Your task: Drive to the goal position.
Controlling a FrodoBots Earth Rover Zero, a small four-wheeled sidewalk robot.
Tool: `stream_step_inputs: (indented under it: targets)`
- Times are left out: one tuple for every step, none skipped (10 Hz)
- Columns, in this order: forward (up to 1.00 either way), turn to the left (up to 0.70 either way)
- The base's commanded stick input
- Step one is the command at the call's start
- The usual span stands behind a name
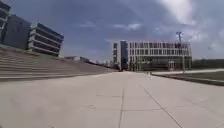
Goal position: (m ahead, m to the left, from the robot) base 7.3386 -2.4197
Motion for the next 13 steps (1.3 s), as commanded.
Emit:
stream_step_inputs:
  targets:
    - [0.7, 0.0]
    - [0.7, 0.0]
    - [0.7, 0.0]
    - [0.7, 0.0]
    - [0.7, 0.0]
    - [0.7, 0.0]
    - [0.7, 0.0]
    - [0.7, 0.0]
    - [0.7, 0.0]
    - [0.7, 0.0]
    - [0.7, 0.0]
    - [0.7, 0.0]
    - [0.7, 0.0]
